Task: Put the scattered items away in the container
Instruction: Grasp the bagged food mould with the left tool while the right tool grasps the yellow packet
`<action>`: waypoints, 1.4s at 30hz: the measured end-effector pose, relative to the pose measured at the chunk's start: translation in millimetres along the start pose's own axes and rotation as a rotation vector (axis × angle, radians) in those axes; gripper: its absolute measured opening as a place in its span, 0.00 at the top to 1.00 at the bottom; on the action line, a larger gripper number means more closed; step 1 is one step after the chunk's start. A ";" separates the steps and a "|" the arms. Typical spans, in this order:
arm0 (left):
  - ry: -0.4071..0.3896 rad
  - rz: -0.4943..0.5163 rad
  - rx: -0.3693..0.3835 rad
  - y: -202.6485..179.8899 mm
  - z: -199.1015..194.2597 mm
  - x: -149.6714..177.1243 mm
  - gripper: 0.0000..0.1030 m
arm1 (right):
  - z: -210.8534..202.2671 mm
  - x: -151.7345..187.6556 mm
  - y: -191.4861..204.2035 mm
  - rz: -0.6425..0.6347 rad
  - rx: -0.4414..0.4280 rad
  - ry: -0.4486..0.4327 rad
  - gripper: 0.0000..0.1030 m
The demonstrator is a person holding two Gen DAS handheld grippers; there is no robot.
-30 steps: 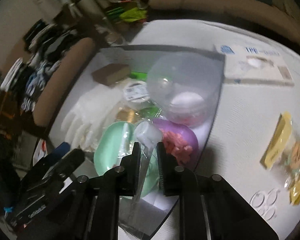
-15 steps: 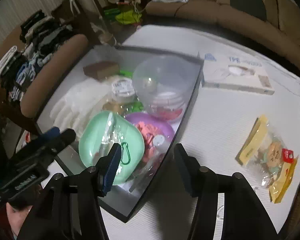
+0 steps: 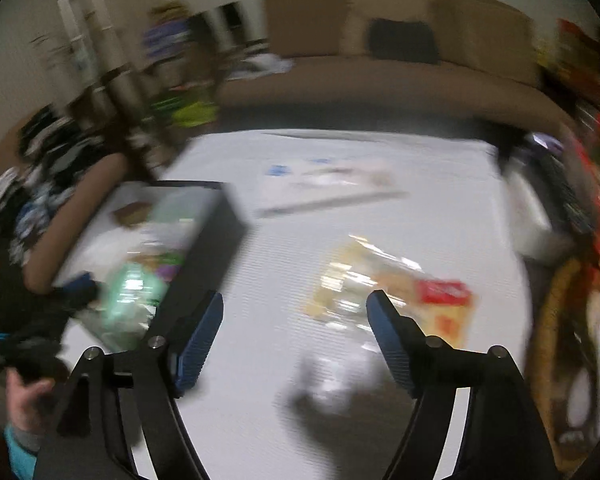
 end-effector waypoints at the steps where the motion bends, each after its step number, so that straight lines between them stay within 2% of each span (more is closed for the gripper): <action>1: 0.002 0.015 0.013 -11.8 5.9 0.2 0.00 | 3.4 7.7 -17.6 0.028 0.023 0.007 0.25; 6: 0.047 0.107 -0.006 -54.1 45.5 6.5 0.00 | 24.4 38.3 -81.7 0.175 0.064 0.021 0.25; 12: 0.184 0.170 -0.068 -83.9 125.0 34.7 0.00 | 61.9 56.5 -128.7 0.295 0.088 0.039 0.25; 18: 0.218 0.193 -0.090 -87.2 188.7 32.1 0.00 | 98.2 59.7 -144.0 0.262 0.118 0.067 0.25; 25: 0.293 0.169 -0.088 -72.4 241.7 33.2 0.01 | 136.8 70.8 -159.1 0.305 0.054 0.122 0.25; 29: 0.336 0.190 -0.076 -73.6 262.0 39.9 0.03 | 146.3 67.1 -161.6 0.293 0.037 0.114 0.25; 30: 0.345 0.196 -0.071 -74.1 266.0 41.6 0.06 | 148.0 66.5 -161.0 0.289 0.033 0.113 0.25; 32: 0.366 0.208 -0.056 -75.9 272.9 45.8 0.18 | 150.5 66.5 -159.2 0.287 0.019 0.112 0.27; 33: 0.372 0.206 -0.037 -76.8 274.7 47.1 0.20 | 151.2 66.0 -158.0 0.287 0.006 0.106 0.32; 35: 0.380 0.203 -0.004 -78.9 276.0 47.8 0.33 | 152.3 65.5 -156.4 0.282 0.003 0.095 0.35; 36: 0.384 0.204 0.006 -80.2 276.4 47.3 0.39 | 152.8 65.1 -155.9 0.279 0.003 0.084 0.41; 37: 0.385 0.197 0.018 -81.2 276.0 46.6 0.50 | 153.3 64.3 -155.1 0.277 -0.005 0.072 0.51; 39: 0.384 0.194 0.018 -82.7 276.2 46.3 0.55 | 153.3 61.9 -153.2 0.277 -0.037 0.057 0.63; 40: 0.383 0.202 0.017 -83.5 275.8 47.2 0.61 | 151.5 60.7 -152.1 0.270 -0.037 0.049 0.68; 41: 0.379 0.203 0.018 -83.6 274.2 47.3 0.71 | 148.5 59.3 -150.2 0.256 -0.035 0.039 0.71; 42: 0.365 0.197 0.019 -83.8 269.9 45.5 0.76 | 145.5 58.0 -148.5 0.247 -0.037 0.029 0.73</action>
Point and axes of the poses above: each gripper's, at about its wrist camera, not at the fingertips, and z roughly the way its jaws point, y to its left, x to its underside, the point moved 4 cm from there along z, roughly the way its jaws point, and after that the axes turned 8 degrees about x, right-handed, at the moved point
